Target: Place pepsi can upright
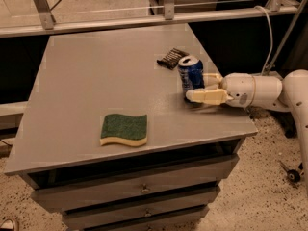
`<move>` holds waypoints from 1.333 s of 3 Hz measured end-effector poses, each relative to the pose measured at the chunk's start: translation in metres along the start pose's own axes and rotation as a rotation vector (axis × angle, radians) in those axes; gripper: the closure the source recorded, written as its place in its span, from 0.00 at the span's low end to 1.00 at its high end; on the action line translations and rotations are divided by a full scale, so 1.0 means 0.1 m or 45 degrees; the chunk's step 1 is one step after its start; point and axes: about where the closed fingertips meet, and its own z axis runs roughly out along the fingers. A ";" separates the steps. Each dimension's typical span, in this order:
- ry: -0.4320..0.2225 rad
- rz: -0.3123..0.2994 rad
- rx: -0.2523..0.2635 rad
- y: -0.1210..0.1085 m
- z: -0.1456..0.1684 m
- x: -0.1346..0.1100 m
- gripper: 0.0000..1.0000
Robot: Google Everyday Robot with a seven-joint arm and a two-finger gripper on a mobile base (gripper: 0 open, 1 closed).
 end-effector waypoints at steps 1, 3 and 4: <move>0.000 0.000 0.000 0.00 0.00 0.01 0.54; 0.000 0.000 0.000 0.00 0.00 0.02 0.01; -0.036 0.006 -0.005 -0.08 -0.20 -0.07 0.00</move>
Offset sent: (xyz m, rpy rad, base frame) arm -0.0150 -0.0331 -0.0223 -0.0264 0.0196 -0.0023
